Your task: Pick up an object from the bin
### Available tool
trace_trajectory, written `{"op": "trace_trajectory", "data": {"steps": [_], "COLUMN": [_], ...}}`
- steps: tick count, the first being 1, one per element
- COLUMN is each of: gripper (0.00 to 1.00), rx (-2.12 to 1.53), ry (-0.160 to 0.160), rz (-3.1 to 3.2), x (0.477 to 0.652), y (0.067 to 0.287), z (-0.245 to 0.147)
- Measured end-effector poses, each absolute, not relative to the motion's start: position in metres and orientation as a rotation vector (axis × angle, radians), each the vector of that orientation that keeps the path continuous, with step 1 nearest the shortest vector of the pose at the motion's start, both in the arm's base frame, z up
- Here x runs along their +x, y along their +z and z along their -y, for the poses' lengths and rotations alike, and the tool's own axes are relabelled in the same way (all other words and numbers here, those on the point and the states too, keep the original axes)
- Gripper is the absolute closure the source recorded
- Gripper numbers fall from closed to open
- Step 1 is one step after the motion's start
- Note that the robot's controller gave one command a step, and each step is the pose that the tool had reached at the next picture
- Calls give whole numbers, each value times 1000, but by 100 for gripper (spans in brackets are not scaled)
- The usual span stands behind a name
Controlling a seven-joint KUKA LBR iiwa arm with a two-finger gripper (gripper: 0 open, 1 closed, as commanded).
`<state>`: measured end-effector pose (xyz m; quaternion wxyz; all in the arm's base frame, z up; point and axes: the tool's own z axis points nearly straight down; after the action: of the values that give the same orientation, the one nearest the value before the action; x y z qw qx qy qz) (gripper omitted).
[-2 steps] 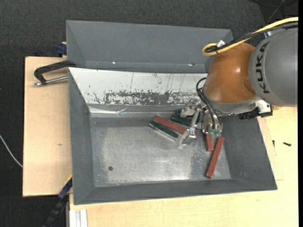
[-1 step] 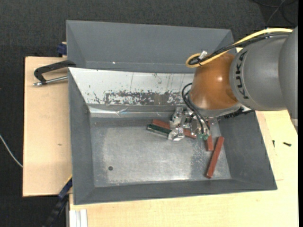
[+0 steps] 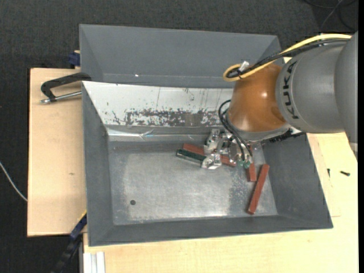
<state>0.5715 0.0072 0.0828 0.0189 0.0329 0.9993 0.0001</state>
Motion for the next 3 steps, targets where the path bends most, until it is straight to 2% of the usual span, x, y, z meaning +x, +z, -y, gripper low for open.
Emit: {"op": "trace_trajectory", "data": {"steps": [1,2,3], "gripper": [100,0,0], "rx": [84,85,85], "ry": [1,2,2], "rz": [-3137,-3135,-3135], "x": [556,582,582], "y": [120,151,151], "z": [-10,-10,-10]}}
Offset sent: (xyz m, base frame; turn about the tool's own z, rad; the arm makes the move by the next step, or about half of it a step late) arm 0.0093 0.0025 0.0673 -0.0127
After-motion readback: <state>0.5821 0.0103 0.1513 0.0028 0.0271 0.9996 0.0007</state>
